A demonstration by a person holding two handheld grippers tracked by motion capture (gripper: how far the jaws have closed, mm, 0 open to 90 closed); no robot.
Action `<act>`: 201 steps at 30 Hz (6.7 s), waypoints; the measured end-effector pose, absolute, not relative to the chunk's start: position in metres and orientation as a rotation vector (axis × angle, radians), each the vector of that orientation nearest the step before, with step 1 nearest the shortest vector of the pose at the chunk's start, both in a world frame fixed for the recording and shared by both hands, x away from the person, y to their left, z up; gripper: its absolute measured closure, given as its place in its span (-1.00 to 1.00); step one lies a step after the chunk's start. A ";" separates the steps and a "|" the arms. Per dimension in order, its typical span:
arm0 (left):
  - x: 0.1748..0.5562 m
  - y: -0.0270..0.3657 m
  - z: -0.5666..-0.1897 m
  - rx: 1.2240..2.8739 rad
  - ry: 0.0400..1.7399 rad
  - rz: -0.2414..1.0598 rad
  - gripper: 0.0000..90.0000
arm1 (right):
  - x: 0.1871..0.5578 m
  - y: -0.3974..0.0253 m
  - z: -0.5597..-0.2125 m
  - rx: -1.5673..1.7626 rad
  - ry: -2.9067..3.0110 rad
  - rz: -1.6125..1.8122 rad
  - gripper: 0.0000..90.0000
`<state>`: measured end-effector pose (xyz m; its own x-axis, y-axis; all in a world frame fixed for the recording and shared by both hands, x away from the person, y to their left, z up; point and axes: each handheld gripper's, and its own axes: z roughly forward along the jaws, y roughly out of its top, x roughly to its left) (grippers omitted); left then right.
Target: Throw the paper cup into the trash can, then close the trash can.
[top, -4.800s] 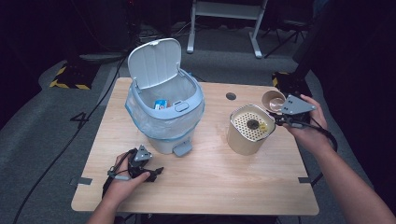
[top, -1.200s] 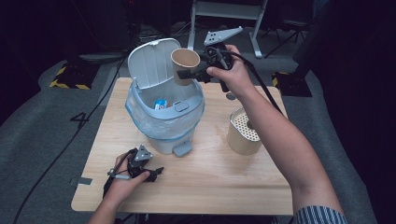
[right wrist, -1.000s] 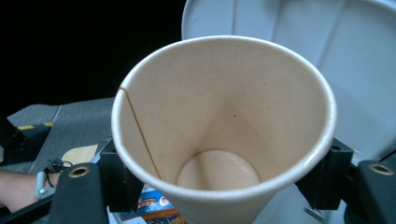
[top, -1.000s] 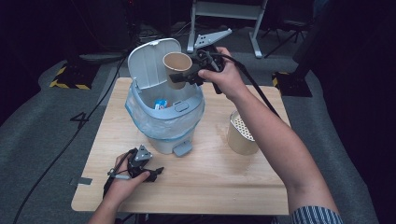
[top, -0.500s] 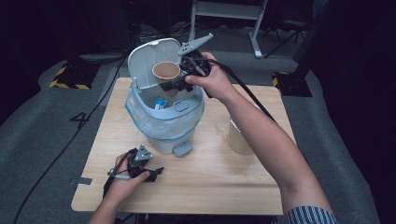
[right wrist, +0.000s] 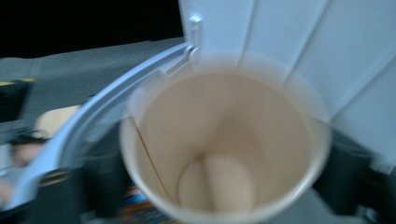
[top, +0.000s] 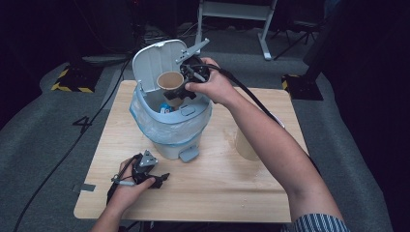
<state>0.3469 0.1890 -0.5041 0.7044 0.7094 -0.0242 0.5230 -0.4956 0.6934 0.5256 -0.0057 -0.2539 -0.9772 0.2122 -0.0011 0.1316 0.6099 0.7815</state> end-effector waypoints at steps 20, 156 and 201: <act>0.347 0.189 -0.504 2.214 0.934 0.345 -0.58 | 0.517 -0.039 -0.235 0.290 2.602 1.400 -0.65; 0.333 0.240 -0.401 1.968 0.899 0.407 -0.18 | 0.360 -0.340 -0.505 1.027 2.404 1.048 -0.67; 0.414 0.287 -0.248 1.738 1.014 0.614 0.86 | 0.360 -0.339 -0.505 1.031 2.402 1.049 -0.67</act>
